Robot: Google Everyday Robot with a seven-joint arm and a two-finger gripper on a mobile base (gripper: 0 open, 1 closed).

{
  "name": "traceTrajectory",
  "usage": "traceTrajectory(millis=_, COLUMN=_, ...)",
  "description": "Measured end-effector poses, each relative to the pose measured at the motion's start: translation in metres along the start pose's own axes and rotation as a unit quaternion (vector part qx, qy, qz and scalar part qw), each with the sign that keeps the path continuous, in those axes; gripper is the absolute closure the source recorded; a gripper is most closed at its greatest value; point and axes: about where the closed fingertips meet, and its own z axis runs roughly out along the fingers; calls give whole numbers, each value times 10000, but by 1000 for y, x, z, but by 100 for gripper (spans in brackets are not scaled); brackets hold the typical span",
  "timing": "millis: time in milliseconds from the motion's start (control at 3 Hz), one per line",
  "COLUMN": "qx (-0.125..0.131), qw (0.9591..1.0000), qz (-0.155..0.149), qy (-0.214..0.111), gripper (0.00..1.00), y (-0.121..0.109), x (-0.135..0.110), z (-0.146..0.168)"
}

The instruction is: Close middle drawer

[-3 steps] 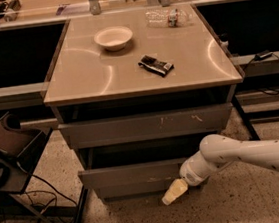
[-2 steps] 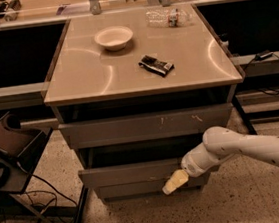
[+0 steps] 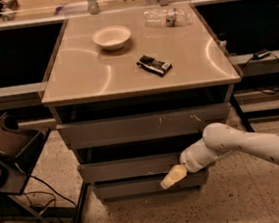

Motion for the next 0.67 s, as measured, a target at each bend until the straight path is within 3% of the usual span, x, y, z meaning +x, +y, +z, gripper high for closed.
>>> traceTrajectory(millis=333, qx=0, qw=10000, qz=0, qy=0, gripper=0, y=0, x=0, z=0)
traceTrajectory(millis=667, qx=-18, qw=9998, qz=79, qy=-194, gripper=0, y=-14, x=-15, z=0)
